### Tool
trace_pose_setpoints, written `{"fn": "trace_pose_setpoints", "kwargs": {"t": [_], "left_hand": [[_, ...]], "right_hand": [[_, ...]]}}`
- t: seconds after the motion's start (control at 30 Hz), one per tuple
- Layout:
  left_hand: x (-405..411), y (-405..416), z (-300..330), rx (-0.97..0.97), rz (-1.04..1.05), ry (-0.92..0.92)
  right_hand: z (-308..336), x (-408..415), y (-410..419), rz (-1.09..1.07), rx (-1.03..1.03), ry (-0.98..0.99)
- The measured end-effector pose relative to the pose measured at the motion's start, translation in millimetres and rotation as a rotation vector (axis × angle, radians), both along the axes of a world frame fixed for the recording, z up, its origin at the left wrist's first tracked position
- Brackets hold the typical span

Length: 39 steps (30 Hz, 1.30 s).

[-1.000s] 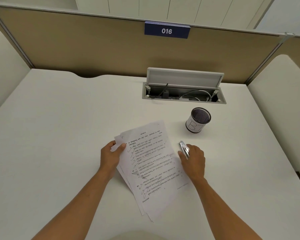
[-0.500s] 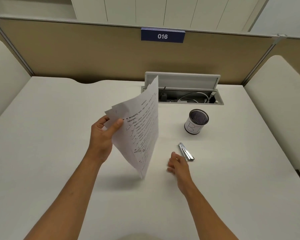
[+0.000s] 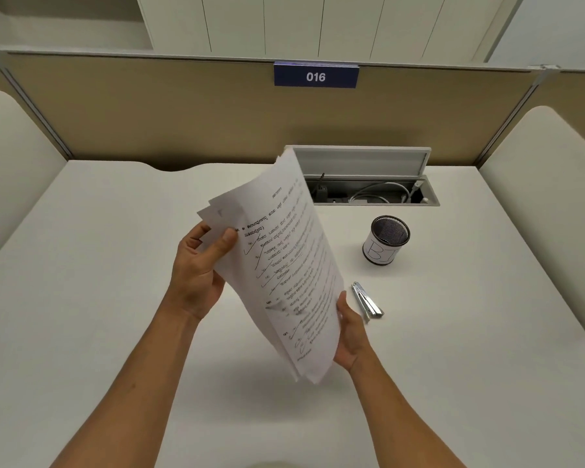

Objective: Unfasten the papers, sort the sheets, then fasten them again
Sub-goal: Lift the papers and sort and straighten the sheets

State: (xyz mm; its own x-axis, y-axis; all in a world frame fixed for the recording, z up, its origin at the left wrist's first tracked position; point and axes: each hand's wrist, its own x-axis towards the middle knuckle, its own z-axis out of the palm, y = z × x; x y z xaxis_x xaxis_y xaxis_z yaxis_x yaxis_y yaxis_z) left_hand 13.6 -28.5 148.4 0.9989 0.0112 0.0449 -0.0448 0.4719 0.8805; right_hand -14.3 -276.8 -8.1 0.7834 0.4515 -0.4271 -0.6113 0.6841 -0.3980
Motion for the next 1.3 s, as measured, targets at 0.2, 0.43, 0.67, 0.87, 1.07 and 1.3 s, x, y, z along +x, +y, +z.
{"fn": "trace_pose_setpoints", "kwargs": {"t": [0.2, 0.43, 0.67, 0.87, 1.07, 1.3], "left_hand": [[-4.0, 7.4, -32.2, 0.002, 0.075, 0.088], [-12.7, 19.9, -62.5, 0.096, 0.161, 0.249], [-4.7, 41.8, -65.2, 0.315, 0.042, 0.289], [4.6, 38.1, -55.5, 0.523, -0.078, 0.190], [7.9, 27.0, -53.3, 0.570, 0.004, 0.124], [3.3, 12.7, -56.8, 0.575, 0.206, 0.009]], "right_hand": [[2.6, 9.4, -27.6, -0.250, -0.246, -0.168], [18.1, 22.4, -58.8, -0.362, -0.572, -0.243], [48.6, 26.1, -78.1, -0.306, -0.706, -0.435], [77.7, 32.3, -72.9, -0.248, -0.855, -0.548], [96.4, 37.3, -69.6, -0.318, -0.931, -0.624], [104.2, 38.3, -62.5, -0.383, -0.928, -0.704]]}}
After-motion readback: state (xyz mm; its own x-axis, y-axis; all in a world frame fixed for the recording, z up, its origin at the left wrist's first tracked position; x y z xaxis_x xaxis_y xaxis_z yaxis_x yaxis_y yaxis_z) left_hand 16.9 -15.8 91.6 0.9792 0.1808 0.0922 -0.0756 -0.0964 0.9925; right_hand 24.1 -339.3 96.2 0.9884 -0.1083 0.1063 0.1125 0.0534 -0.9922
